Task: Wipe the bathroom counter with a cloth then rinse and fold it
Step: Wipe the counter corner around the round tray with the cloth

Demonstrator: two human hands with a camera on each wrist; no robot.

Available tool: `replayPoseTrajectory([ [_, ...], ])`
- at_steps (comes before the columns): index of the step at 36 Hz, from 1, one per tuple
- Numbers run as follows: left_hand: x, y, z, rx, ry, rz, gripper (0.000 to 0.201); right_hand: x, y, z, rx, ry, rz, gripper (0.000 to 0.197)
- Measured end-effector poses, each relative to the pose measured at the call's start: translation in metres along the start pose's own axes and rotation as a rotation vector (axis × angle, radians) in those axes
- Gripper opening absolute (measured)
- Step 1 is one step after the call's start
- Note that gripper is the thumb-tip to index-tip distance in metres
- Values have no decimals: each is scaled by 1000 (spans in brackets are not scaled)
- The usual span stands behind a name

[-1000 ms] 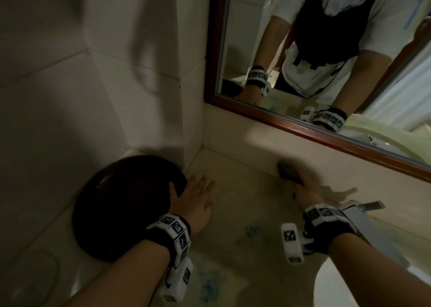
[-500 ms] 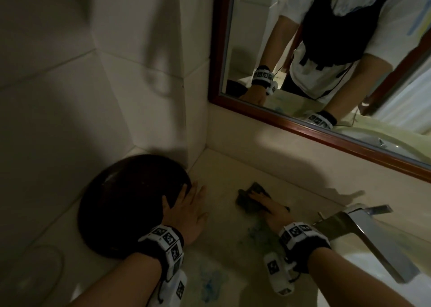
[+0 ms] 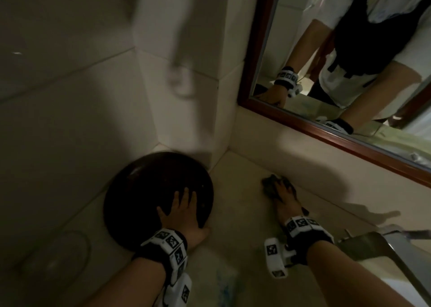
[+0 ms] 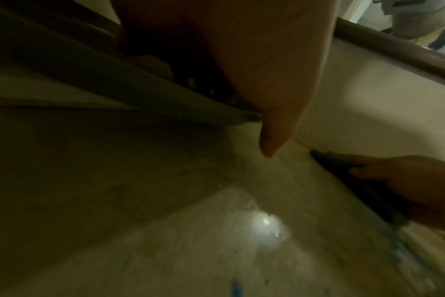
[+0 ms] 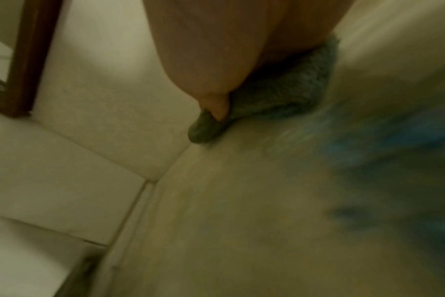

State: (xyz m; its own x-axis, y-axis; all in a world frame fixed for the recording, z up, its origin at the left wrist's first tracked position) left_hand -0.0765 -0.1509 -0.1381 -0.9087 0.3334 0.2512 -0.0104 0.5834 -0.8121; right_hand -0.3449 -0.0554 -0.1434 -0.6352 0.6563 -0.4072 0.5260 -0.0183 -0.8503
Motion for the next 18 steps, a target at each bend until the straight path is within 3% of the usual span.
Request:
replayPoseTrajectory([
  [9, -4, -4, 3, 20, 69, 26, 97, -76, 25, 27, -159, -153, -215, 53],
  [13, -5, -3, 4, 28, 88, 30, 97, -105, 40, 18, -237, -319, -312, 52],
  [18, -5, -2, 4, 24, 92, 20, 97, -101, 52, -8, -319, -472, -236, 56],
])
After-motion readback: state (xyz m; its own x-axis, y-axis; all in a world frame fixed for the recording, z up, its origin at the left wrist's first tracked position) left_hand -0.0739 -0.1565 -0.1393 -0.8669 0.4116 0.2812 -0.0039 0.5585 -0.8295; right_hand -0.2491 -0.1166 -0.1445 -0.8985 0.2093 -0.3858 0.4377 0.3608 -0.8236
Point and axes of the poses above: each hand's wrist, its own z-axis towards the middle knuckle, its own y-axis out of the palm, x = y × z, the point moved 6 cm from there along z, towards the middle knuckle, and after that the axes turned 9 degrees about -z, right-handed, at the moved point
